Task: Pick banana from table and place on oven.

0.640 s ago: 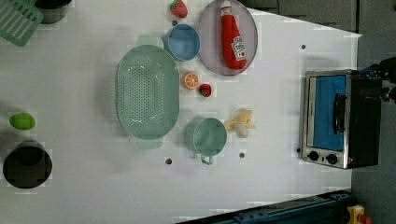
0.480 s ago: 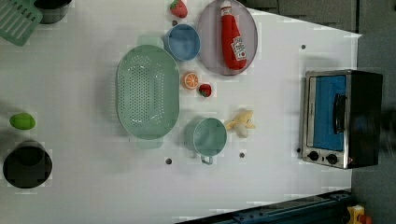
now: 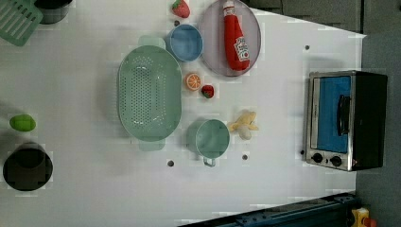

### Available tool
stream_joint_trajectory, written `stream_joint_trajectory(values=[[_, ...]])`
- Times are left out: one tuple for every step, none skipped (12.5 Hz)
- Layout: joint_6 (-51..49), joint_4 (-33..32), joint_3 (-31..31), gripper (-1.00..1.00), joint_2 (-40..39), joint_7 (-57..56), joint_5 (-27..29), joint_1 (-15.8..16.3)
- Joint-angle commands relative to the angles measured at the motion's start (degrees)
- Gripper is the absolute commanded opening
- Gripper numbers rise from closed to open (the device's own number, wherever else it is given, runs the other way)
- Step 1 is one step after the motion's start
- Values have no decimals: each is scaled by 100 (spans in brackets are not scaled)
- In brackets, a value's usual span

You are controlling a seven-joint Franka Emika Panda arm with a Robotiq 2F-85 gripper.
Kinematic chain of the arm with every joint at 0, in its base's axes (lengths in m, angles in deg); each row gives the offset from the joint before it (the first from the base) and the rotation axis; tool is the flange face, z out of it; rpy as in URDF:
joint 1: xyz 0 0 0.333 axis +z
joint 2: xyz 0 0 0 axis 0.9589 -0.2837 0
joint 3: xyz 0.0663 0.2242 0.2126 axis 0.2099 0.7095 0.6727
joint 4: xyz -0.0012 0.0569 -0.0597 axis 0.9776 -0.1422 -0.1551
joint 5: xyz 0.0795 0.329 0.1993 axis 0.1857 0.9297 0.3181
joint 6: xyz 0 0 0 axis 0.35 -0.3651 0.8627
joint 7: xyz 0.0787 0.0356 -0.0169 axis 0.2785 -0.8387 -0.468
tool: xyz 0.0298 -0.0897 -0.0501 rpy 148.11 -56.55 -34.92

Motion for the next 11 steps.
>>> stream_joint_trajectory(values=[[277, -540, 272, 100, -911, 354, 21, 39], [556, -674, 324, 100, -1059, 354, 21, 41], [886, -815, 371, 100, -1228, 354, 21, 42], [1248, -954, 409, 100, -1419, 354, 21, 42], [1597, -1084, 438, 100, -1621, 354, 21, 42], [1914, -1201, 460, 100, -1834, 354, 21, 43], [2216, -1314, 473, 100, -2056, 355, 21, 43], [2524, -1418, 478, 100, -2285, 355, 21, 43], [2830, -1518, 479, 100, -2518, 355, 21, 43], [3130, -1610, 480, 100, -2749, 355, 21, 43], [3418, -1687, 487, 100, -2982, 355, 21, 44]])
